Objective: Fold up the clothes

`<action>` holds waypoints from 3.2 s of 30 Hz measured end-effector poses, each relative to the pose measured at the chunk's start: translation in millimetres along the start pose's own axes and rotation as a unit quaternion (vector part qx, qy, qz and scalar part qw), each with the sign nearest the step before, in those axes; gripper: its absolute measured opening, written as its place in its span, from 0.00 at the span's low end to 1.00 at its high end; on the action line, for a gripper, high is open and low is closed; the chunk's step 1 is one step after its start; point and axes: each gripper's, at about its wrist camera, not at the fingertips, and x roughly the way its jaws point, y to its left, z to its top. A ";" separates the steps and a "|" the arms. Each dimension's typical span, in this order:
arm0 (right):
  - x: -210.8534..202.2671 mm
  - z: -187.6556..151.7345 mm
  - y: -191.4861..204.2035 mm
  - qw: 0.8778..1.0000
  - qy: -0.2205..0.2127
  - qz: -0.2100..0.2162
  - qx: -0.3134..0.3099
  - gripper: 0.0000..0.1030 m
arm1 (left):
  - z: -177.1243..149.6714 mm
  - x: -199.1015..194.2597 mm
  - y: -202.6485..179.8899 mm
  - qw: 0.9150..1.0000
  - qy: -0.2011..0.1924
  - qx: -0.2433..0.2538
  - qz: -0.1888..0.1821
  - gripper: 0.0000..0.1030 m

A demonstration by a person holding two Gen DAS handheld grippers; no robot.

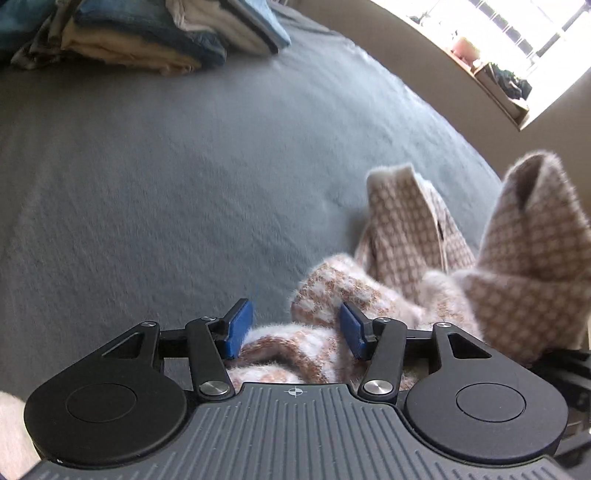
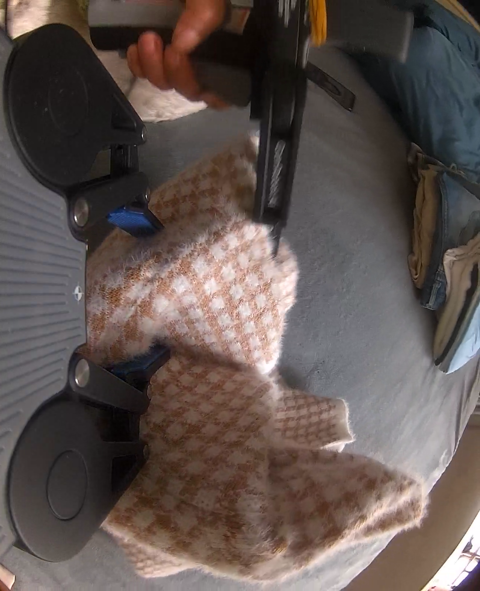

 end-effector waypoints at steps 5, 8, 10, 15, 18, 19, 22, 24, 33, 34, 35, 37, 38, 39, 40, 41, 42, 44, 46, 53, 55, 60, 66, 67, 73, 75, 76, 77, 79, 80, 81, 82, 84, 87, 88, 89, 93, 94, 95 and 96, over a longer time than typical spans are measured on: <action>-41.7 10.7 -18.7 0.996 -0.054 0.055 0.052 0.65 | -8.4 -0.3 -3.3 1.000 0.008 0.022 0.019 0.50; -83.1 30.3 -47.3 0.984 -0.129 0.079 0.092 0.73 | -13.8 0.2 -2.4 0.999 0.011 0.026 0.026 0.50; -97.2 46.8 -67.4 0.976 -0.174 0.068 0.107 0.88 | -18.9 -4.0 -1.9 0.999 0.012 0.033 0.032 0.49; -50.7 94.2 -106.9 0.978 -0.153 0.009 0.140 0.98 | -24.4 -3.5 -8.2 0.997 0.013 0.060 0.051 0.49; 1.0 107.6 -113.9 0.985 -0.087 -0.014 0.147 0.95 | -28.6 -4.0 -9.9 0.996 0.011 0.065 0.059 0.49; 15.7 104.1 -112.7 0.986 -0.070 -0.033 0.147 0.71 | -29.9 -4.1 -10.5 0.996 0.012 0.065 0.062 0.49; 18.5 79.1 -112.8 0.982 -0.064 -0.030 0.177 0.21 | -32.8 -5.5 -7.2 0.995 0.023 0.066 0.067 0.49; 4.3 57.0 -114.4 0.976 -0.080 0.000 0.205 0.16 | -32.4 -10.8 -2.4 0.996 0.023 0.060 0.066 0.49; -74.5 -39.5 -103.5 0.965 -0.104 0.075 0.228 0.14 | -19.5 -13.9 -32.0 0.998 0.014 0.054 0.013 0.50; -79.0 -49.4 -101.3 0.964 -0.099 0.083 0.230 0.14 | -19.4 -9.1 -42.2 0.998 0.020 0.062 0.001 0.50; -82.1 -59.1 -99.6 0.964 -0.093 0.090 0.234 0.14 | -19.2 -4.2 -52.4 0.997 0.026 0.070 -0.011 0.50; -84.3 -74.0 -99.3 0.962 -0.084 0.101 0.240 0.14 | -19.0 5.6 -72.8 0.995 0.037 0.086 -0.035 0.50; -86.2 -80.8 -99.5 0.961 -0.082 0.103 0.241 0.14 | -18.9 10.5 -83.0 0.994 0.043 0.094 -0.047 0.50; -89.3 -87.4 -99.6 0.961 -0.083 0.104 0.241 0.14 | -18.7 15.4 -93.2 0.992 0.048 0.102 -0.059 0.50; -93.4 -93.0 -101.5 0.961 -0.085 0.104 0.241 0.14 | -18.6 20.3 -103.4 0.990 0.054 0.110 -0.071 0.50; -98.3 -97.8 -104.7 0.961 -0.089 0.105 0.241 0.16 | -18.5 25.2 -113.6 0.988 0.059 0.117 -0.082 0.50; -103.2 -102.7 -107.9 0.960 -0.093 0.106 0.241 0.17 | -18.4 30.1 -123.8 0.985 0.065 0.125 -0.094 0.50; -111.0 -110.0 -122.9 0.953 -0.103 0.117 0.260 0.23 | -20.5 39.4 -142.3 0.981 0.076 0.139 -0.116 0.50; -119.5 -119.3 -144.6 0.938 -0.118 0.141 0.293 0.30 | -26.1 43.0 -154.3 0.977 0.081 0.152 -0.124 0.50; -132.4 -142.6 -218.1 0.867 -0.188 0.258 0.383 0.68 | -37.5 43.5 -168.6 0.972 0.090 0.187 -0.110 0.50; -139.9 -150.9 -236.8 0.848 -0.214 0.273 0.400 0.81 | -39.4 46.2 -170.2 0.972 0.093 0.184 -0.110 0.50; -88.7 -139.7 -274.3 0.820 -0.176 0.272 0.473 1.00 | -49.0 47.5 -182.5 0.969 0.097 0.197 -0.111 0.50; 3.7 -113.4 -313.4 0.785 -0.078 0.265 0.555 1.00 | -62.0 45.0 -193.0 0.964 0.100 0.221 -0.112 0.50; 19.1 -109.0 -319.9 0.778 -0.061 0.264 0.567 1.00 | -62.8 45.1 -192.2 0.964 0.101 0.219 -0.112 0.50; 104.4 -77.5 -340.9 0.744 0.033 0.259 0.615 0.99 | -65.9 42.3 -186.2 0.966 0.101 0.209 -0.115 0.50; 112.7 -57.1 -327.8 0.767 0.037 0.247 0.590 0.92 | -66.8 39.8 -183.9 0.966 0.098 0.209 -0.117 0.50; 111.8 -45.3 -319.3 0.786 0.034 0.239 0.569 0.80 | -67.0 37.8 -181.9 0.966 0.097 0.207 -0.119 0.50; 108.6 -32.6 -310.7 0.804 0.028 0.237 0.544 0.78 | -67.1 35.9 -179.7 0.967 0.095 0.204 -0.122 0.50; 97.7 -6.9 -291.9 0.836 0.013 0.238 0.495 0.66 | -67.6 31.2 -173.8 0.968 0.094 0.192 -0.131 0.50; 92.0 6.0 -282.4 0.850 0.006 0.240 0.469 0.59 | -67.7 29.0 -170.2 0.969 0.093 0.184 -0.136 0.50; 86.4 19.6 -272.0 0.863 0.000 0.244 0.443 0.57 | -67.9 26.8 -166.6 0.970 0.093 0.175 -0.142 0.50; 80.9 33.6 -261.0 0.873 -0.007 0.251 0.417 0.53 | -68.4 23.9 -163.2 0.971 0.089 0.167 -0.148 0.50; 67.9 61.1 -236.3 0.890 -0.017 0.274 0.364 0.49 | -69.4 16.2 -155.9 0.973 0.078 0.150 -0.159 0.50; 51.8 105.9 -188.0 0.907 -0.018 0.317 0.278 0.48 | -68.5 1.5 -142.1 0.976 0.057 0.122 -0.170 0.50; 47.3 119.6 -170.0 0.909 -0.015 0.333 0.248 0.48 | -67.8 -4.0 -136.7 0.977 0.049 0.113 -0.172 0.50; 43.3 131.4 -150.3 0.910 -0.009 0.351 0.219 0.48 | -67.1 -9.2 -131.4 0.978 0.042 0.105 -0.174 0.50; 23.0 177.2 -67.5 0.903 0.016 0.417 0.099 0.48 | -64.5 -39.5 -105.9 0.982 -0.001 0.071 -0.174 0.50; 16.8 186.6 -46.1 0.899 0.020 0.433 0.067 0.48 | -63.8 -47.3 -99.5 0.983 -0.014 0.062 -0.172 0.50; 10.7 193.5 -25.6 0.894 0.023 0.447 0.035 0.48 | -62.8 -52.5 -92.9 0.984 -0.023 0.052 -0.169 0.50; 6.7 200.3 -6.3 0.890 0.027 0.454 0.006 0.48 | -61.7 -56.7 -86.2 0.985 -0.031 0.042 -0.167 0.50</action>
